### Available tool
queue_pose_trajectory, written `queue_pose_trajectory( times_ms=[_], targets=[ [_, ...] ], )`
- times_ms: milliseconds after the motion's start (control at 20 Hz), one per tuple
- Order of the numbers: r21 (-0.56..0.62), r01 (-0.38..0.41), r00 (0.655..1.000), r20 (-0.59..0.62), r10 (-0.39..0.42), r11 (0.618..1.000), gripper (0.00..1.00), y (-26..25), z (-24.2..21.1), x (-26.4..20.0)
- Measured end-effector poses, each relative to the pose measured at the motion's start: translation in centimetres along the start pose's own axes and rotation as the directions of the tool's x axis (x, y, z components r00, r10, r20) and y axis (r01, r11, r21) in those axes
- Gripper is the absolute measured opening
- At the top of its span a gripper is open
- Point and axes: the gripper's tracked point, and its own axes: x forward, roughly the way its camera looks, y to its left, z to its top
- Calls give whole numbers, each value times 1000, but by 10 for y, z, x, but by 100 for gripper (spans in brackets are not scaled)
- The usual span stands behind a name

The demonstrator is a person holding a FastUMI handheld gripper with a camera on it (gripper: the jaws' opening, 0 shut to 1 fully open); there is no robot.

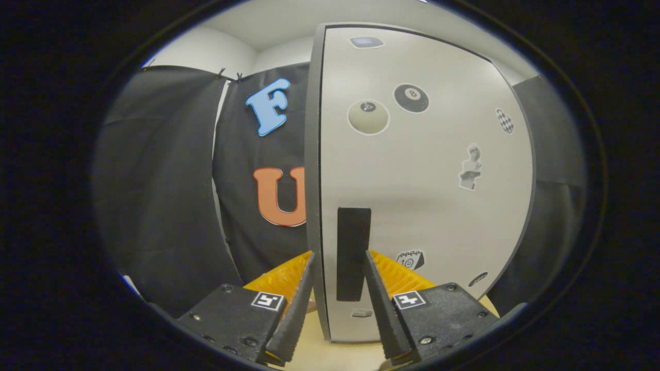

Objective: Open the shoe cabinet door, grab the shoes and put them into the shoe cabinet, then close the shoe cabinet door.

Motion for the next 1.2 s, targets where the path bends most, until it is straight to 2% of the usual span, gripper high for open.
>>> queue_pose_trajectory(
  times_ms=[50, 200, 300, 350, 400, 500, 650, 750, 800, 850, 1000, 1200],
  targets=[
    [7, 14, 1000, 3, -14, 1000, 62, -1, 3, 1],
    [37, 43, 999, 18, -44, 998, 42, -9, 3, 3],
    [43, 20, 1000, -4, -20, 999, 21, -12, -4, 3],
    [45, 5, 1000, -26, -4, 999, 19, -12, -11, 0],
    [52, -45, 998, -49, 48, 998, 16, -6, -18, -5],
    [30, -56, 997, -56, 57, 998, 4, -7, -27, -16],
    [-59, 21, 1000, 12, -20, 998, 4, -23, -10, -30],
    [-63, 39, 999, 23, -37, 997, 4, -24, -2, -35],
    [-63, 24, 1000, 15, -23, 998, 4, -19, -2, -35],
    [-70, 15, 1000, 6, -15, 997, 9, -15, -3, -34],
    [-82, 12, 1000, -4, -12, 997, 69, -10, -5, -26],
    [-61, 48, 999, -10, -49, 997, 82, -14, -6, -7]
  ],
)
